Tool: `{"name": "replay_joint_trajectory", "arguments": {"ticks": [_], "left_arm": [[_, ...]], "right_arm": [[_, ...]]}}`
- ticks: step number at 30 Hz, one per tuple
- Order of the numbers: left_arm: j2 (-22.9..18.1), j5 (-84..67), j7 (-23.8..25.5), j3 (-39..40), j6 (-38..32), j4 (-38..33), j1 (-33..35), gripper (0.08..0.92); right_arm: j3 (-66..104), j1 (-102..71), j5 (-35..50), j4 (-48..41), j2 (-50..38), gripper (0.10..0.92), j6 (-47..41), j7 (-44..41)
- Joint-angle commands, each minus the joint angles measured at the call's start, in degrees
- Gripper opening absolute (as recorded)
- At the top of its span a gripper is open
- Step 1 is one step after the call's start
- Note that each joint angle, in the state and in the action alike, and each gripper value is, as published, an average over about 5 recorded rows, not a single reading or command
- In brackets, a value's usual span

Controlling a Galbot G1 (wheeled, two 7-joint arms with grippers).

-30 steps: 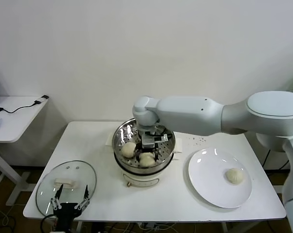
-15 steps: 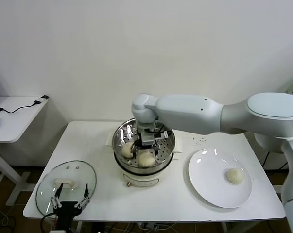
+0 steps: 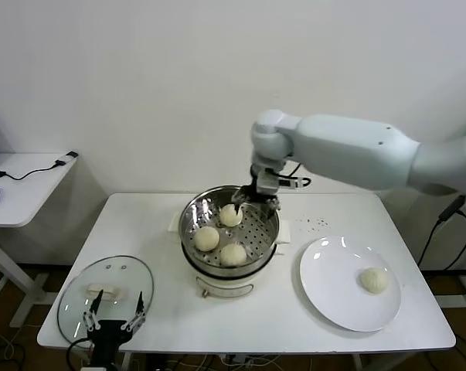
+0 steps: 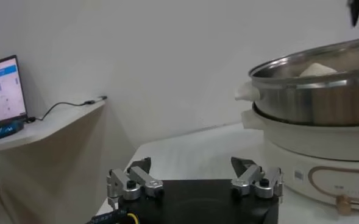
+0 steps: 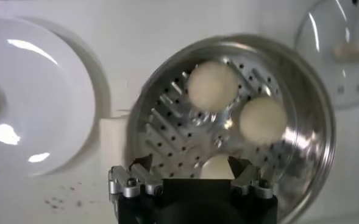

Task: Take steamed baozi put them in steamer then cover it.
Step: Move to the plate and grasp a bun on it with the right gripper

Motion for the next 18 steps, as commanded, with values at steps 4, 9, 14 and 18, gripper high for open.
{"name": "replay_joint_trajectory", "arguments": {"ticks": [4,9,14,18], "left_arm": [[0.0,0.0,0.0,0.2,0.1,0.4,-0.4,0.823],[0.2,0.0,0.1,0.3,0.1,0.5,-0.4,0.823],[0.2,0.0,0.1,0.3,-0.2,0.7,-0.3,0.823],[0.0,-0.1,0.1,0.2,-0.3,0.7,0.1,0.823]], "right_arm": [[-8.7,3.6,18.9,7.3,-25.5,0.823,-33.3,7.3],[-2.3,-6.6,15.0,9.1,-32.6,0.823,-39.8,5.7],[6.0,-18.5,7.3,5.9,-34.6,0.823,-40.6,3.5],[11.1,-25.6,4.9,3.2,-35.1,0.823,-40.7,3.1]]}}
